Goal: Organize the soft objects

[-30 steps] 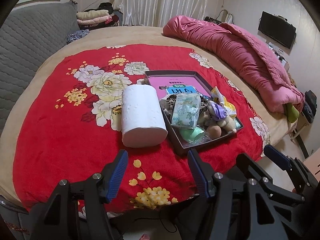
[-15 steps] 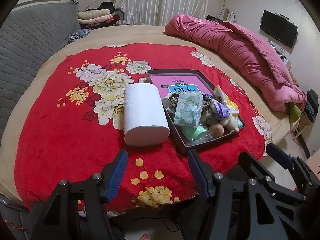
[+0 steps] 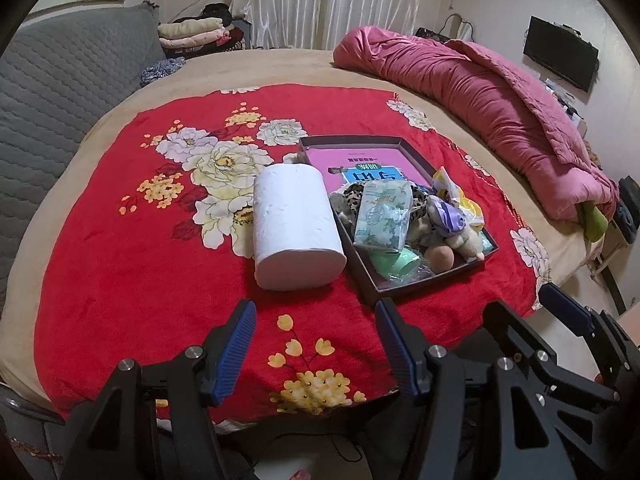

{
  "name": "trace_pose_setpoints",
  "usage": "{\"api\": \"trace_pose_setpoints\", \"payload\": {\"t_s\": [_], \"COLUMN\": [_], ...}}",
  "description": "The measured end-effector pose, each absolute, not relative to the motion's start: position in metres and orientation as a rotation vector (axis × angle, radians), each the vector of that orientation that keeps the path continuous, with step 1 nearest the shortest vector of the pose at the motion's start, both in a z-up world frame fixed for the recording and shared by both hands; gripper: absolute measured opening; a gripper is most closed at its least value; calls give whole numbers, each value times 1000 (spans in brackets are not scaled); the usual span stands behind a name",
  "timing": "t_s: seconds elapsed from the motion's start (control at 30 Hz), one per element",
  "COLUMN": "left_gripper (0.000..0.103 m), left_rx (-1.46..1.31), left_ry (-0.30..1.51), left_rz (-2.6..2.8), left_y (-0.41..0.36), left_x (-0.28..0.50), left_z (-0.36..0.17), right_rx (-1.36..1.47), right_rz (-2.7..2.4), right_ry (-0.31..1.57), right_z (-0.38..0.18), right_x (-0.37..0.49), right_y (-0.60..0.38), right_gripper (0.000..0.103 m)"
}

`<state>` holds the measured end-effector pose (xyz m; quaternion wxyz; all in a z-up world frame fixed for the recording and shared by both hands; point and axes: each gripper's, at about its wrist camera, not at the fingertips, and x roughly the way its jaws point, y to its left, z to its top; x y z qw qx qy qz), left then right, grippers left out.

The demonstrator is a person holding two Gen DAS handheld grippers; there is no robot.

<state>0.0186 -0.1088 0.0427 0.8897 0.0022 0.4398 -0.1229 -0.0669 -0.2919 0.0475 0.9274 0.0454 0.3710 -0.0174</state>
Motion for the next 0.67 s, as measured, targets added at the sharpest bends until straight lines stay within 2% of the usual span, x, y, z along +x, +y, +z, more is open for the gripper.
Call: {"api": "trace_pose_setpoints", "payload": {"t_s": [0.67], "left_gripper": [61], "left_rx": [17], "left_ry": [904], "left_rz": [-227], "left_y": [-106], "left_x": [20], "left_z": [41], "right_rx": [83], "right_rz": [-35], "right_ry": [764], "right_z": [46], "right_x": [-65], "right_y": [-289], "right_gripper": [75]}}
